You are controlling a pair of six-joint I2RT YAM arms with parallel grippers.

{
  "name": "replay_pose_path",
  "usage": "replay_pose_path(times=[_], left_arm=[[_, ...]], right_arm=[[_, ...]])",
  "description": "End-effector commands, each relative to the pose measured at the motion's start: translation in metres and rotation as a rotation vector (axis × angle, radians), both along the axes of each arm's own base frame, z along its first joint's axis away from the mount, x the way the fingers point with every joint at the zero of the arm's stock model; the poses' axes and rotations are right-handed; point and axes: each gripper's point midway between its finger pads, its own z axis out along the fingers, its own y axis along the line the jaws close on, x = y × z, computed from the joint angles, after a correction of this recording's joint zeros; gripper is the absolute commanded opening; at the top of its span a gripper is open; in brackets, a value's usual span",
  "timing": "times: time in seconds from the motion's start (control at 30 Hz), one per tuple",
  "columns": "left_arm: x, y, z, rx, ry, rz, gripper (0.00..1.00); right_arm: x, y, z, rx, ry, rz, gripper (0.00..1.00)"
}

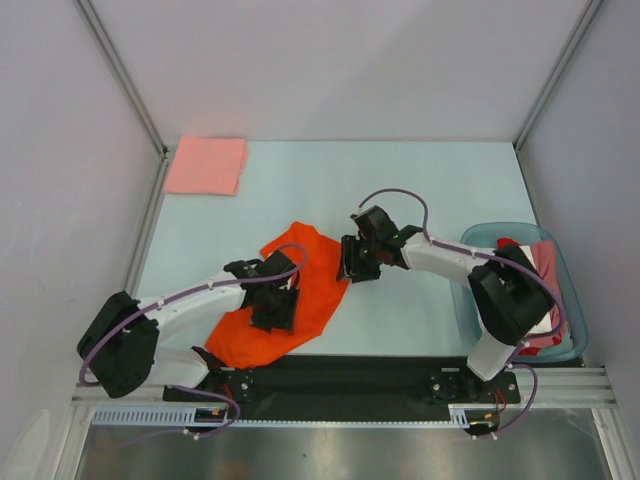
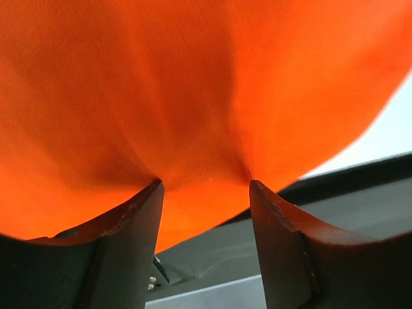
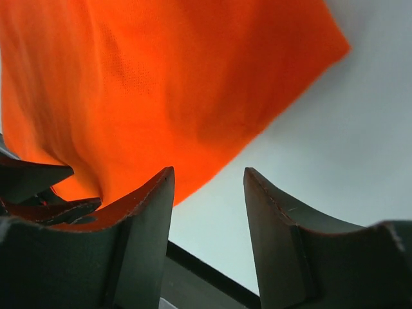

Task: Fold and stack the t-shirts
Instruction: Flatten the tshirt out

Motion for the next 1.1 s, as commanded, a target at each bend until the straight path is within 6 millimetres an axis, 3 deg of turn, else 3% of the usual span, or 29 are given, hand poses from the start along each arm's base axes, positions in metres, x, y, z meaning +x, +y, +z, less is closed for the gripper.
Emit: replay_pose_path(times=[0.0, 0.2, 0.3, 0.37, 0.4, 0.5, 0.53, 0.6, 0.63, 0.7, 0.73, 0.83, 0.87, 0.93, 0.97, 1.07], left_arm=[[0.016, -0.007, -0.006, 0.002, -0.043, 0.061, 0.61], [0.012, -0.001, -0.027, 0.045, -0.017, 0.071, 0.42], [0.016, 0.008, -0.036, 0.096, -0.031, 0.090, 0.30], [0.018, 0.010, -0.034, 0.111, -0.036, 0.099, 0.20], [0.019, 0.010, -0.032, 0.115, -0.042, 0.100, 0.09], [0.030, 0.013, -0.008, 0.118, -0.113, 0.126, 0.01], [0.036, 0.011, 0.011, 0.092, -0.160, 0.134, 0.00], [0.043, 0.008, 0.032, 0.067, -0.206, 0.131, 0.01], [0.049, 0.005, 0.055, 0.030, -0.255, 0.132, 0.01], [0.054, 0.001, 0.079, -0.016, -0.304, 0.108, 0.00], [0.058, -0.004, 0.096, -0.054, -0.338, 0.101, 0.00], [0.056, -0.016, 0.132, -0.178, -0.397, 0.058, 0.00], [0.049, -0.024, 0.142, -0.242, -0.391, 0.024, 0.00], [0.038, -0.032, 0.163, -0.353, -0.408, -0.012, 0.00], [0.032, -0.035, 0.168, -0.390, -0.401, -0.022, 0.00], [0.005, -0.037, 0.192, -0.527, -0.388, -0.048, 0.00]], right_arm=[[0.009, 0.027, 0.000, 0.034, -0.046, 0.050, 0.53], [0.010, 0.034, -0.026, 0.001, 0.000, 0.045, 0.49], [0.012, 0.034, -0.032, -0.008, 0.002, 0.042, 0.43], [0.013, 0.033, -0.032, -0.013, -0.002, 0.041, 0.33], [0.014, 0.031, -0.028, -0.011, -0.010, 0.038, 0.30], [0.012, 0.022, -0.022, -0.041, -0.042, 0.054, 0.08], [0.014, 0.018, -0.013, -0.047, -0.069, 0.049, 0.00], [0.008, 0.007, -0.007, -0.080, -0.073, 0.063, 0.00], [0.009, 0.002, 0.011, -0.077, -0.117, 0.050, 0.00], [0.001, -0.010, 0.026, -0.091, -0.151, 0.048, 0.00], [0.001, -0.017, 0.049, -0.073, -0.210, 0.024, 0.00], [-0.013, -0.033, 0.082, -0.056, -0.235, -0.018, 0.00], [-0.025, -0.042, 0.104, -0.036, -0.254, -0.029, 0.00], [-0.041, -0.051, 0.127, 0.001, -0.267, -0.058, 0.00], [-0.060, -0.061, 0.144, 0.025, -0.275, -0.059, 0.00], [-0.099, -0.072, 0.174, 0.100, -0.246, -0.079, 0.00]])
